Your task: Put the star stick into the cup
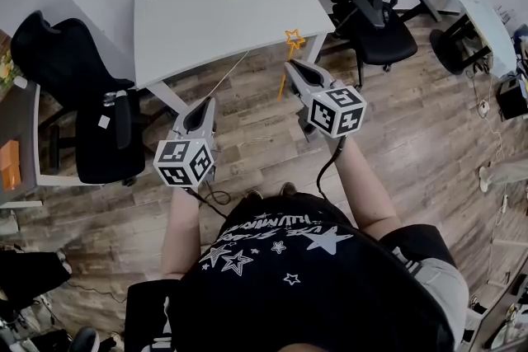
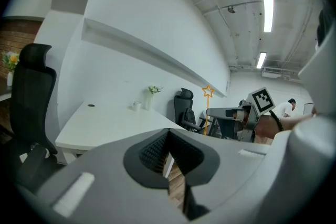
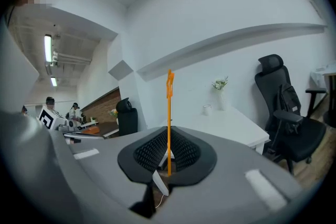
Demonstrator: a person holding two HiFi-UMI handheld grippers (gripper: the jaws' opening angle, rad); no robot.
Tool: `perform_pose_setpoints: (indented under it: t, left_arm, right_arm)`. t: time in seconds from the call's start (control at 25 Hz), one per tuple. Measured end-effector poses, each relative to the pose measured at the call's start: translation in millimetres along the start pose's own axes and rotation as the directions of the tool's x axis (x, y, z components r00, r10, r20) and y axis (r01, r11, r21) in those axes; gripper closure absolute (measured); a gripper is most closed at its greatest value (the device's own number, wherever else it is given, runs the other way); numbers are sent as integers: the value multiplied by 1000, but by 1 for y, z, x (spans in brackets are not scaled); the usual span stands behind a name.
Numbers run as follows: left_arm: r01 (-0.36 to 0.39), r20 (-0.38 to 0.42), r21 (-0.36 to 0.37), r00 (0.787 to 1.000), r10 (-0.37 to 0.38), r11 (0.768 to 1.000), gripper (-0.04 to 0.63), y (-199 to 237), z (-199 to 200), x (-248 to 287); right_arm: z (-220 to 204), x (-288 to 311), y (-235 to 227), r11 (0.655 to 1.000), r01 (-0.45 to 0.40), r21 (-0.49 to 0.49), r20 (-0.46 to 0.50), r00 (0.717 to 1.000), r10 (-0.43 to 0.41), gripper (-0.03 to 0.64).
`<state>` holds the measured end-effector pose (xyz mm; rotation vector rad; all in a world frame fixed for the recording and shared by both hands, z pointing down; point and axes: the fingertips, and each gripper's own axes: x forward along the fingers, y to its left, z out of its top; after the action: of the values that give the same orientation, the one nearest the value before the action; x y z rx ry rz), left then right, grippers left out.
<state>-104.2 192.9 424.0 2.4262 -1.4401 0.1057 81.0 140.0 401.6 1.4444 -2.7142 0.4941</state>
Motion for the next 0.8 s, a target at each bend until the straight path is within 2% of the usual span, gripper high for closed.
perform_pose_setpoints:
  t: [0.32,0.8]
  left_arm:
    - [15,10,10,1000,-15,1000,594,30,-4,-25]
    - [16,1,4,1000,-16,1000,595,57,-1,-6]
  right_arm:
    - [-6,4,13,997,79,15,34,996,-79,584]
    - [-2,32,-2,995,92,30,40,995,-93,584]
